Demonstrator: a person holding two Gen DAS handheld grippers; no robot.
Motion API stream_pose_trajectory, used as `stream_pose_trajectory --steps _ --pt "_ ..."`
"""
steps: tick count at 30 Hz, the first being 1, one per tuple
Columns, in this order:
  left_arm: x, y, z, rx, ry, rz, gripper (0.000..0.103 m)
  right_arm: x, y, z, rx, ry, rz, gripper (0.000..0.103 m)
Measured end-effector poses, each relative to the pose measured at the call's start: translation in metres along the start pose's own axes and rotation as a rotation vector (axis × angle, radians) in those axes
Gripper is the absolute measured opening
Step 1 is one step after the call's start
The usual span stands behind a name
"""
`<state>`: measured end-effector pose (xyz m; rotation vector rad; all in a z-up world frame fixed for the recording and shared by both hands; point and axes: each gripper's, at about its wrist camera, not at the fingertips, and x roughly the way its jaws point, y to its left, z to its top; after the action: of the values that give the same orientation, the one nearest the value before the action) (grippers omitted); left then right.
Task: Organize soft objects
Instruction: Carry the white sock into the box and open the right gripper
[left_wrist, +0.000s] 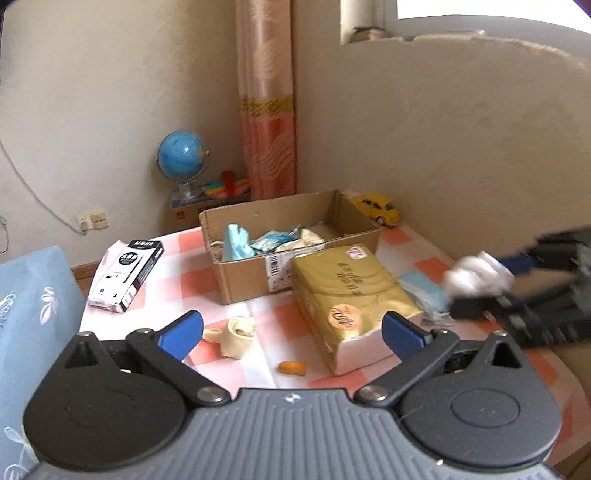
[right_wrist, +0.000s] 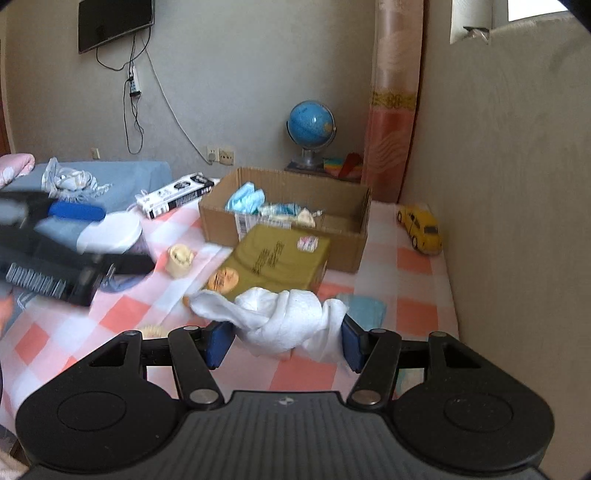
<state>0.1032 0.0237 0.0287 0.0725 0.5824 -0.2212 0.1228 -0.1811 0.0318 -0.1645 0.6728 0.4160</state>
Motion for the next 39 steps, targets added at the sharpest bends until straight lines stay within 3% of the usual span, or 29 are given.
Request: stream_pose_trajectory --steps 15,28,29,31,34,39 --pt "-0.002 0.012 -0.019 0.016 -0.008 -0.058 0.102 0.074 -0.016 0.091 0.003 -0.014 -0.04 0.064" --pt "0.011 0.036 -0.029 -0.029 0.034 -0.021 0.102 0.177 -0.039 0.151 0.051 0.064 -0.128 0.065" --pt "0.013 0.037 -0.029 -0.033 0.037 -0.02 0.102 0.182 -0.04 0.153 0.049 0.067 -0.133 0.066" --pt "0.016 0.039 -0.03 -0.042 0.048 -0.017 0.103 0.193 -0.043 0.155 0.051 0.08 -0.137 0.084" --pt "0.018 0.041 -0.033 -0.048 0.062 -0.011 0.102 0.195 -0.045 0.154 0.066 0.076 -0.144 0.101" --pt "0.019 0.042 -0.035 -0.051 0.076 -0.012 0.103 0.182 -0.042 0.147 0.068 0.058 -0.135 0.103"
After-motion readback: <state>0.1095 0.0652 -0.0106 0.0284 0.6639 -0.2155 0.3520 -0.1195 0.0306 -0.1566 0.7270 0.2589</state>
